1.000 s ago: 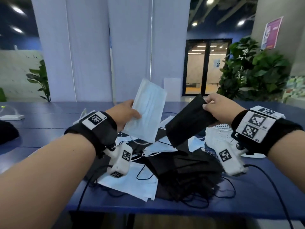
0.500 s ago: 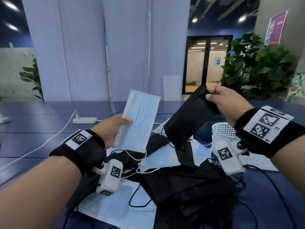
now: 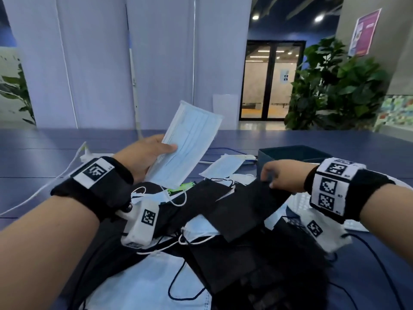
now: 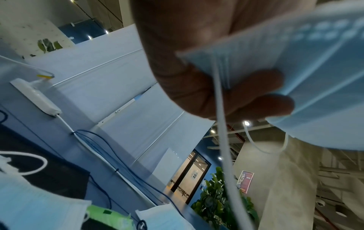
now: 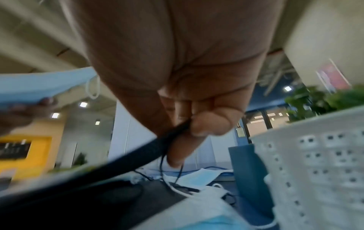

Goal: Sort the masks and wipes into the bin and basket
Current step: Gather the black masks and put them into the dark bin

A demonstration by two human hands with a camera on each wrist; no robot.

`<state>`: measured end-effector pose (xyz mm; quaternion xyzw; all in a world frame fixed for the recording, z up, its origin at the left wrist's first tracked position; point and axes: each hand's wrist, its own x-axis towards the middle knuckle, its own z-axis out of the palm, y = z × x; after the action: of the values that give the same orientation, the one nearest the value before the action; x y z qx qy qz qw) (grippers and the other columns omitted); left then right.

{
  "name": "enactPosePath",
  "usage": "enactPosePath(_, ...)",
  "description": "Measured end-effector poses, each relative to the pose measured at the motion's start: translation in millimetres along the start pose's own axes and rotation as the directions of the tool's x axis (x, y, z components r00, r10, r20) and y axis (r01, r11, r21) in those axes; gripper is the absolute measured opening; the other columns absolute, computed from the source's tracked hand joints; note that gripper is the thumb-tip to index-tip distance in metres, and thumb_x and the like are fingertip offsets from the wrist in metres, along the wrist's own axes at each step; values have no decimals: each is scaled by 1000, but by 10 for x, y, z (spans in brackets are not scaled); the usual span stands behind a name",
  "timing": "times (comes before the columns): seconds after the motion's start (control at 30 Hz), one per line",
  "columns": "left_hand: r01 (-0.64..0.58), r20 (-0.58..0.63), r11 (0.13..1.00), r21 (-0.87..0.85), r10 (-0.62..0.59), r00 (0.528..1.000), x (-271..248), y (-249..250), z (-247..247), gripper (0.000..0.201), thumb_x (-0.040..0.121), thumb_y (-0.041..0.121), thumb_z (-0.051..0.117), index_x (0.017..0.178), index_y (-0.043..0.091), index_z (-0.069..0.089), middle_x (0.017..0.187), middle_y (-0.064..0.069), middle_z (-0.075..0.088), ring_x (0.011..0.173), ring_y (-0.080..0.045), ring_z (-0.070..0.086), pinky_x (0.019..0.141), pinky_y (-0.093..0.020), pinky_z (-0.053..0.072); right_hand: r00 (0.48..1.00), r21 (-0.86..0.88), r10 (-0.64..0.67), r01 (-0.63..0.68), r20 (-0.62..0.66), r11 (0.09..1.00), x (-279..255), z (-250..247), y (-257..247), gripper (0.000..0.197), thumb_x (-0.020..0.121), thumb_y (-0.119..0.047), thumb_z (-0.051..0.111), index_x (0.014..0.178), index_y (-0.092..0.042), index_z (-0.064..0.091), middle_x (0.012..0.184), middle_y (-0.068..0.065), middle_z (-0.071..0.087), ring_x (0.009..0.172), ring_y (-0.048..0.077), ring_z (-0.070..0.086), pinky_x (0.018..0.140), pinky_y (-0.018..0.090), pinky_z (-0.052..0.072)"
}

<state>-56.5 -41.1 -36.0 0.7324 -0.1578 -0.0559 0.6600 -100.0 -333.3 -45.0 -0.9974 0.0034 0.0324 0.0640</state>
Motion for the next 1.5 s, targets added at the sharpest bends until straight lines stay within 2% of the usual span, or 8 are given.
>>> enactPosePath(0.13,44,24,999,23,-44,999,9,-67,-60,20,95,10,47,108,9,62,85,-6,73,68,-20,69,59,-30,55,986,-188,74,-44,151,981,-42,-18,-18,18,89,-13,55,98,-29,54,87,-8,53,58,13,55,50,20,45)
enactPosePath(0.33,32,56,999,20,-33,998,-5,-47,-156,20,95,9,45,102,10,64,79,-3,74,62,-16,70,50,-24,54,995,-51,-91,89,-41,995,166,-98,-471,31,88,-36,58,114,-19,58,112,-1,62,98,18,59,85,28,46)
enactPosePath(0.57,105,25,994,8,-105,994,-63,-250,-411,34,77,12,65,111,8,62,96,-11,73,74,-23,72,59,-32,57,936,-231,-97,182,338,956,371,67,-711,61,78,-57,63,130,-27,52,129,-5,58,117,16,54,102,30,39)
enactPosePath(0.9,244,-110,954,176,-227,968,-8,-576,-434,36,69,1,60,101,19,55,94,-16,66,79,-31,62,72,-39,50,913,29,-292,296,286,955,199,98,-456,46,79,-27,74,119,-36,55,118,-10,49,109,12,51,90,23,38)
enactPosePath(1.03,308,-162,642,702,-278,947,-9,-605,-587,42,78,-3,44,105,29,53,87,-3,65,70,-19,58,60,-26,43,896,-36,-283,314,343,949,225,154,-507,62,81,-26,71,133,-42,42,125,-2,49,105,12,50,87,20,35)
enactPosePath(1.17,267,-164,295,917,-329,930,5,-610,-561,49,83,4,43,124,32,48,121,2,60,105,-18,56,87,-26,41,905,-79,-298,336,304,939,228,144,-530,37,80,-30,71,114,-36,57,110,-2,53,103,15,51,92,28,41)
enactPosePath(1.37,196,-123,192,962,-334,935,168,-634,-269,75,87,19,55,148,32,14,140,-9,42,112,-28,55,87,-30,44,908,10,-394,396,143,918,110,-43,-328,12,83,-30,69,75,-34,60,131,-16,43,125,7,42,107,25,26)
enactPosePath(1.5,42,42,243,969,-331,943,274,-507,101,53,94,41,49,143,32,34,148,2,39,132,-19,41,110,-31,29,941,330,-339,312,26,891,26,-218,-201,12,87,-22,64,79,-31,62,99,-9,67,90,10,65,86,27,49)
